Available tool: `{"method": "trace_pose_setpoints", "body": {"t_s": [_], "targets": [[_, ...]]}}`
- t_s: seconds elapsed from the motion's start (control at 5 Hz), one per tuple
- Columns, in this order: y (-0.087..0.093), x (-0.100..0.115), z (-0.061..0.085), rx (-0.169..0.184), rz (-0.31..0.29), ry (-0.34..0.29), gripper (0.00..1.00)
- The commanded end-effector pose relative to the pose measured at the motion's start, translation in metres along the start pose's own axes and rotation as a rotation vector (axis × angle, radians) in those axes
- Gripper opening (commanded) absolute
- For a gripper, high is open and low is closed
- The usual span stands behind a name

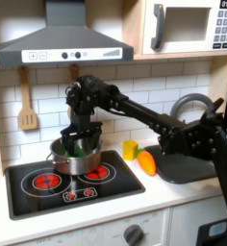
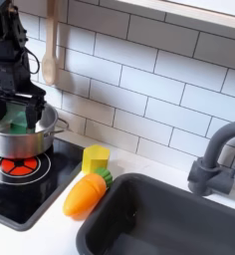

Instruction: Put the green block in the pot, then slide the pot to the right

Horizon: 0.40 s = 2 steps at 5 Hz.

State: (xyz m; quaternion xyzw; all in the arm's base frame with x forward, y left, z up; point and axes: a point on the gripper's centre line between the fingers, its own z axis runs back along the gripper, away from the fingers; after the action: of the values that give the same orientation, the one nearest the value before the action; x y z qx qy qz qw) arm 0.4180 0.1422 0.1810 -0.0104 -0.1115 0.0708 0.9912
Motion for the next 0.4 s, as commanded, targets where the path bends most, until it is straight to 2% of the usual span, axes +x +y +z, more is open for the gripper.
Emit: {"method": "trace_pose_setpoints", "body": {"t_s": [0.0,0.2], "targets": [[-0.0067,-0.0095,-0.0081,-0.007,-0.027,0.035,1.0],[-0.0107,-0.0146,-0.0161,-0.021,-0.035,0.058,1.0]]}}
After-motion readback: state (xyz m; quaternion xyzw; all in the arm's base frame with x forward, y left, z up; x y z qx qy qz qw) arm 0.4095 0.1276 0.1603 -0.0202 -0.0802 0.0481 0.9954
